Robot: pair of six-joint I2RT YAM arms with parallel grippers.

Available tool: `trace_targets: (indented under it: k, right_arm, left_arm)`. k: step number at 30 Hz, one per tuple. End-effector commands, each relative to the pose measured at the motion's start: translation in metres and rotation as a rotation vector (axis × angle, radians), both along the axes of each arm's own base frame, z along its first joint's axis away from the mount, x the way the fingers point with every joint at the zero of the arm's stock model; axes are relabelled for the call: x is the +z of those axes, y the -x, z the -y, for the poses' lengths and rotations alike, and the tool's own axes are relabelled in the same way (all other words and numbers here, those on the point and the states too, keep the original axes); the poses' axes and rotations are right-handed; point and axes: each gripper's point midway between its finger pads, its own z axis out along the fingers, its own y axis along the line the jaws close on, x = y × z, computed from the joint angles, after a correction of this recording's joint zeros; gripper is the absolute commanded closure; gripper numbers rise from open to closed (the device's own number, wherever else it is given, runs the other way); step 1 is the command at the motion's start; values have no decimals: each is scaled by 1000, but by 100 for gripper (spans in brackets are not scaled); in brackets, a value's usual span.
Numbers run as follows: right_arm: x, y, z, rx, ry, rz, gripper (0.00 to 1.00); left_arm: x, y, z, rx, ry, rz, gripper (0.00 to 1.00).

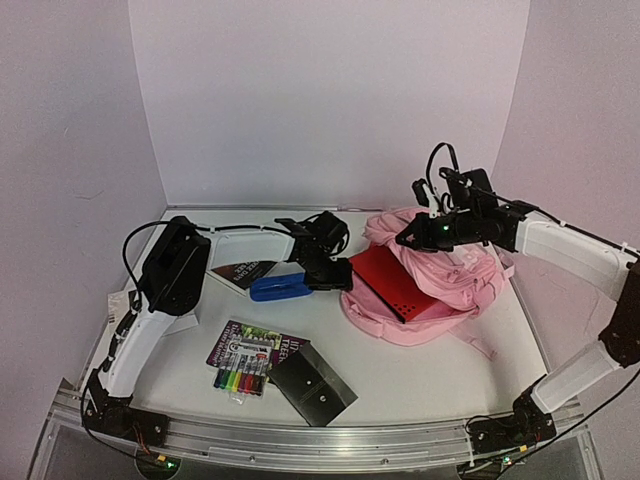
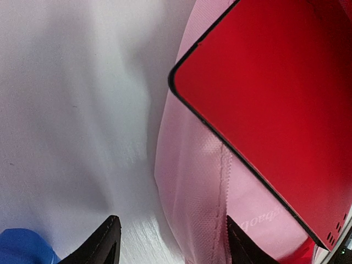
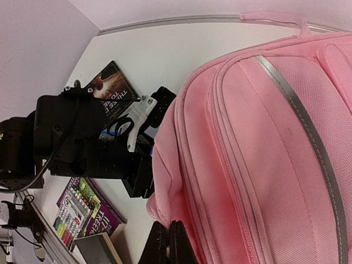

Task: Pack the student bag
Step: Place the files in the student bag.

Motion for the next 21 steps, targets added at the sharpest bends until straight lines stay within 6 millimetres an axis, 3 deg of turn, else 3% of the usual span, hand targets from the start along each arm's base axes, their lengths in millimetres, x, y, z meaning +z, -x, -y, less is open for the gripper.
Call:
trace_targets:
  k: [1,3,5,6,8,15,17,19,21]
  right_arm:
    - [8,-3,19,-28,79,102,100]
    - [-2,-5,24,-30,128,107,100]
    - [-19,-5,25,-16,169,78,100]
    - [-27,-4,25,2,187,60,100]
    - [-46,-2,24,36,232,18,100]
    - [-91,6,49,131,495,-50,96]
    - [-87,13,53,164,520,-69,84]
    - [-72,13,58,172,540,-60,68]
    - [-51,11,62,190,560,-37,59]
  left_arm:
    - [25,-21,4,0,25,89,48]
    - [32,-23,2,16,35,103,67]
    - [42,-25,-1,39,60,120,94]
    - [49,-26,-3,53,80,128,97]
    - [60,-27,-6,74,127,136,100]
    - [131,-29,-8,73,301,293,100]
    - [133,-29,-8,57,293,275,100]
    - [131,-28,-2,26,287,226,100]
    - [139,-27,9,-12,323,201,100]
